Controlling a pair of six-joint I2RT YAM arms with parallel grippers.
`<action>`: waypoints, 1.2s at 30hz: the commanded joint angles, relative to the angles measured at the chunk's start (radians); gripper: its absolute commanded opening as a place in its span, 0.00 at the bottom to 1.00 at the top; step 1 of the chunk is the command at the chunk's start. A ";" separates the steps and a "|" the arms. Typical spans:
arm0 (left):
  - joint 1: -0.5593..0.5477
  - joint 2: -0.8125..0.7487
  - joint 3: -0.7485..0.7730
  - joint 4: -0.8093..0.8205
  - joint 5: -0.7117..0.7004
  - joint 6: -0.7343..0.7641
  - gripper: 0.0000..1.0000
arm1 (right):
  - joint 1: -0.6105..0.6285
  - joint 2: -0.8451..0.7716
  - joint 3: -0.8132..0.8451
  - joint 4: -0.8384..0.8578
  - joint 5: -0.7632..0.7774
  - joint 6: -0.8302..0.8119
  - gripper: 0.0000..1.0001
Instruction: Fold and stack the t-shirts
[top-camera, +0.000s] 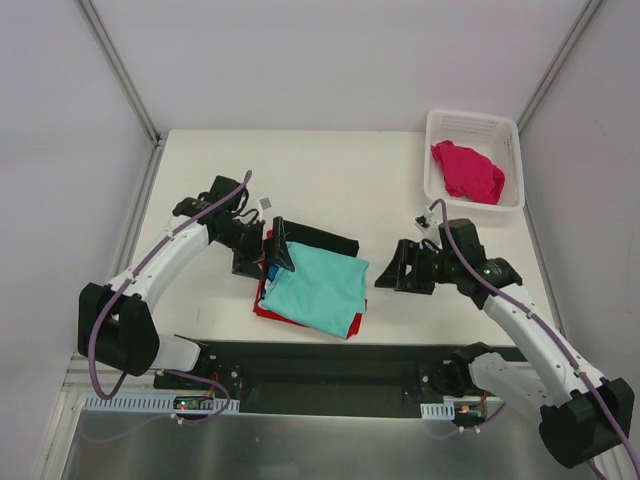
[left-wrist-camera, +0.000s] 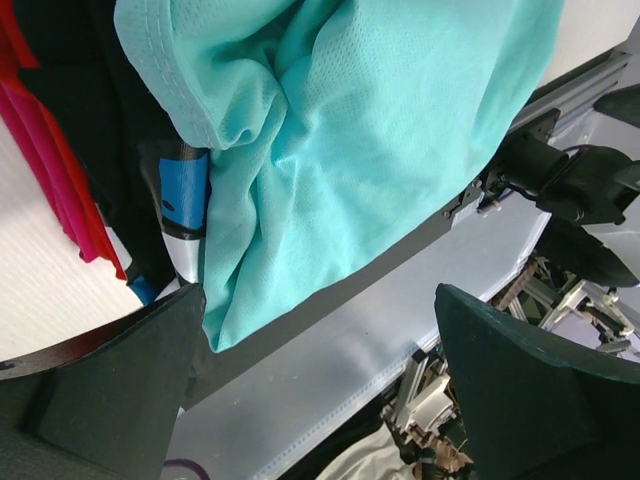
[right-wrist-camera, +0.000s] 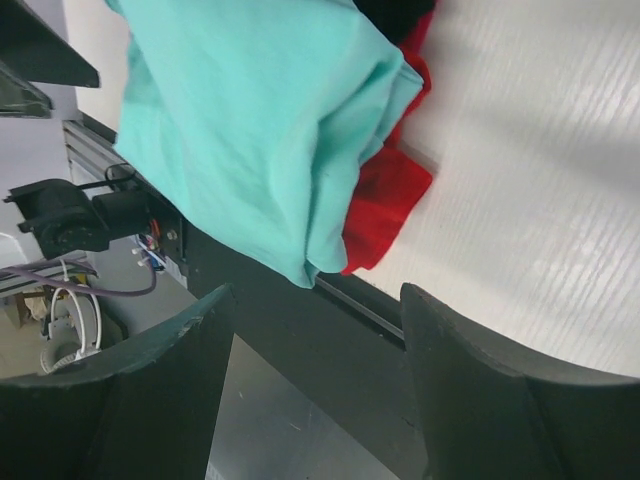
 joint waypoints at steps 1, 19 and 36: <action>-0.007 -0.057 -0.046 0.114 0.040 0.008 0.99 | 0.060 0.000 -0.063 0.031 0.063 0.085 0.70; -0.007 -0.070 -0.188 0.239 0.085 -0.007 0.99 | 0.219 0.132 -0.037 0.171 0.152 0.145 0.67; 0.017 0.012 -0.074 0.228 -0.024 0.085 0.99 | 0.214 0.329 0.109 0.233 0.160 0.074 0.66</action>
